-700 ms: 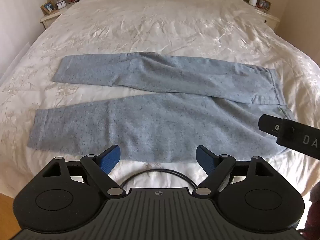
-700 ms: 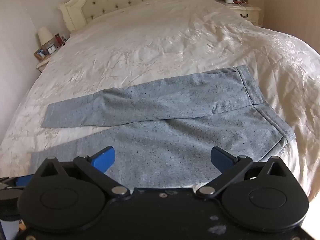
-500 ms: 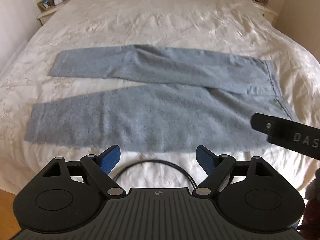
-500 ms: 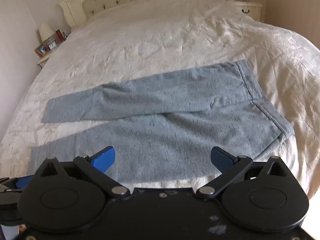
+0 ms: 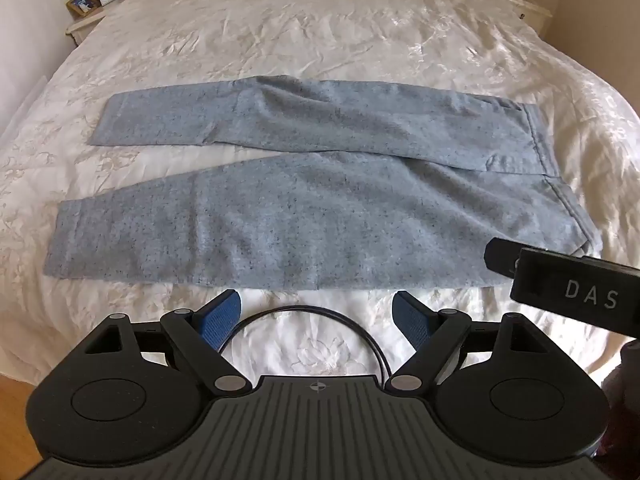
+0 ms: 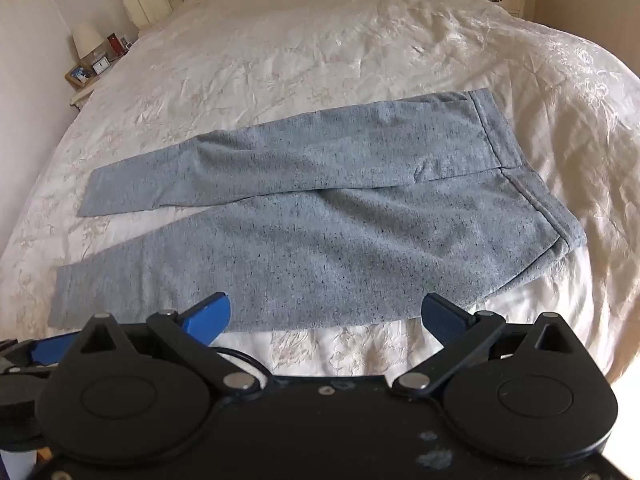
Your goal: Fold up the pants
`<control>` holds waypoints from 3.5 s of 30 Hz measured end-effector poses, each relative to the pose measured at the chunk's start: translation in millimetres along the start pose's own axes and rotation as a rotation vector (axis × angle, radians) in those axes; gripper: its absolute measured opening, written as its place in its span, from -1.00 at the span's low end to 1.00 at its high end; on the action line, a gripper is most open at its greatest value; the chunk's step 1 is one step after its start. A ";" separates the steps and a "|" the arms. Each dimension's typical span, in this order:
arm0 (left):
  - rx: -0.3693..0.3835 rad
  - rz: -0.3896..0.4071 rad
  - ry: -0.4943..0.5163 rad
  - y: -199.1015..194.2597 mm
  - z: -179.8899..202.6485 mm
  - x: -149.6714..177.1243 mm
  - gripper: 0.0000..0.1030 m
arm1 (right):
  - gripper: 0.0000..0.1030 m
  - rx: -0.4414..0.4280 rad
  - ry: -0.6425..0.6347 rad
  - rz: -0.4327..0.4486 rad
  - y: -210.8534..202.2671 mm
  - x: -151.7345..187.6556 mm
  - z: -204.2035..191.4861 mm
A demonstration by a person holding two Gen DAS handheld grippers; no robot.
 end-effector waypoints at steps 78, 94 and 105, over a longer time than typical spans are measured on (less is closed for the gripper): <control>-0.063 0.271 -0.022 89.5 -125.5 -269.6 0.43 | 0.83 -0.029 0.217 0.060 167.1 -207.8 -26.7; -0.081 -0.078 -0.110 202.7 -172.1 -215.6 0.42 | 0.62 0.092 0.529 -0.274 370.4 -221.1 -32.0; -0.076 -0.095 -0.168 224.1 -198.3 -222.9 0.42 | -0.85 0.153 0.436 -0.310 395.2 -198.2 -49.7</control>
Point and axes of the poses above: each gripper's, at about its wrist camera, not at the fingertips, and y roughly the way its jaws point, z to its right, x to its underside, the point moved 4 cm from there along y, roughly the way its jaws point, and after that the axes turned 6 degrees about z, right-handed, at the moved point
